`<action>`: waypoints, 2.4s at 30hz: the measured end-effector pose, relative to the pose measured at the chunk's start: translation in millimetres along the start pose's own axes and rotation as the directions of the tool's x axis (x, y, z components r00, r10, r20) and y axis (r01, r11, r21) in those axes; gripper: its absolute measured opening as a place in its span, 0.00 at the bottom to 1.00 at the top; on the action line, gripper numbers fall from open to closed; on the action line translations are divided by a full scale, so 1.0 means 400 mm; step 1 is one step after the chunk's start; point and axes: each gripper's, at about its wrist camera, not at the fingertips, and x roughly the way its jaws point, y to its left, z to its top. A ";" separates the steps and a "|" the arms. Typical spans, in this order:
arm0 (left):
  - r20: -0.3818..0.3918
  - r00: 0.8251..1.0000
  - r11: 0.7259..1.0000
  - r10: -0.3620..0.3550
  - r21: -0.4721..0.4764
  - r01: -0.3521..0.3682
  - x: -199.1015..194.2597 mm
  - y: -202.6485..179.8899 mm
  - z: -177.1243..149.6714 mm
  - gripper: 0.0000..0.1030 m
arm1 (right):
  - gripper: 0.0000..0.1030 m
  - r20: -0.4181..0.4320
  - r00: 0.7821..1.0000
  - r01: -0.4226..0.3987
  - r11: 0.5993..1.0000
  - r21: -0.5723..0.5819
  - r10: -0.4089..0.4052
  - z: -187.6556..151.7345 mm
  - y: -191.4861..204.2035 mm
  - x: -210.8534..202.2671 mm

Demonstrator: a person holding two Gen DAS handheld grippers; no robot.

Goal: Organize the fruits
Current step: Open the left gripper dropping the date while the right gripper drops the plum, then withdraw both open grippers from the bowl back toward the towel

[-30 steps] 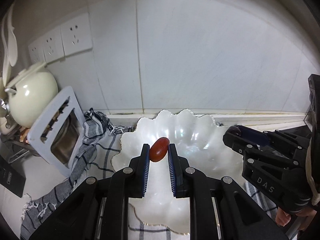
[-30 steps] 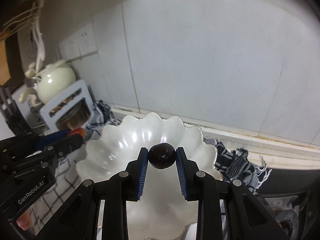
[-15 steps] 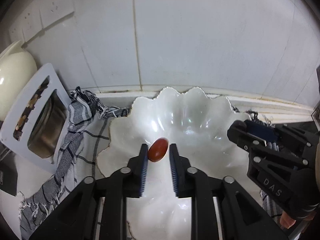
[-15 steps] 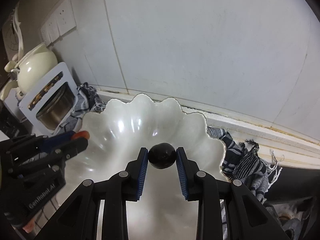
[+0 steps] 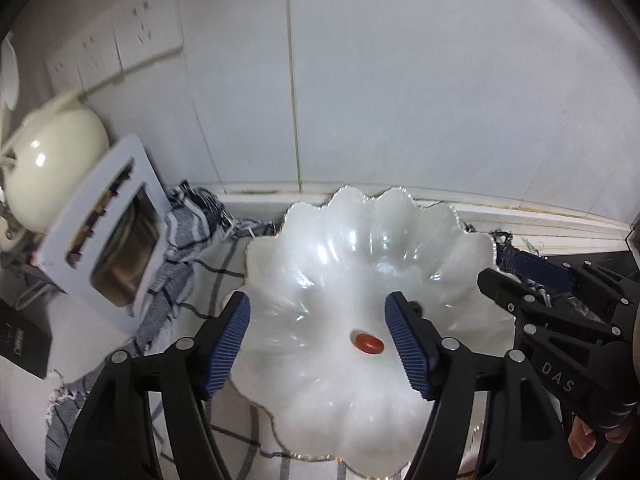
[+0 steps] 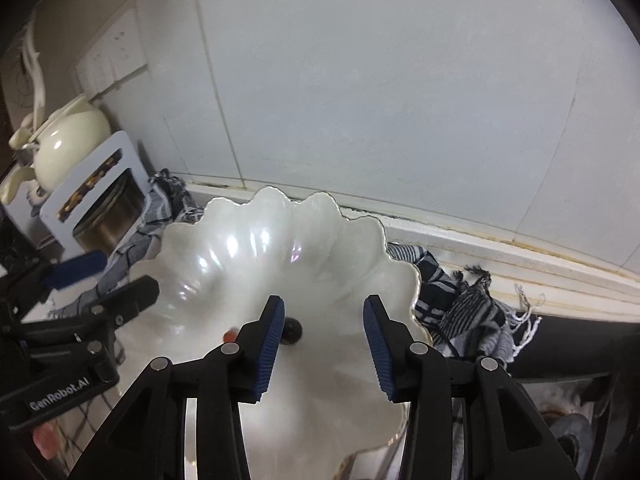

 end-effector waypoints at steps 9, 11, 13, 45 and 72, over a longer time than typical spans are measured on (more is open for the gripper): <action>0.143 0.989 0.998 0.047 0.041 -0.054 -0.159 0.002 -0.042 0.74 | 0.49 0.115 0.993 -0.008 1.000 -0.022 0.010 -0.042 0.021 -0.147; 0.169 0.984 0.997 0.048 0.048 -0.057 -0.197 0.006 -0.055 0.75 | 0.49 0.142 0.990 -0.009 1.000 -0.027 0.013 -0.053 0.025 -0.185; 0.189 0.981 0.997 0.048 0.054 -0.059 -0.229 0.011 -0.070 0.75 | 0.49 0.169 0.985 -0.009 1.000 -0.029 0.014 -0.067 0.028 -0.220; 0.364 0.931 0.995 -0.038 0.097 0.003 -0.584 0.000 -0.370 0.80 | 0.49 0.386 0.922 0.014 0.994 -0.109 0.029 -0.355 0.126 -0.600; 0.300 0.950 0.972 -0.084 0.236 0.011 -0.562 -0.027 -0.575 0.80 | 0.49 0.251 0.966 -0.032 0.991 -0.127 0.064 -0.560 0.153 -0.576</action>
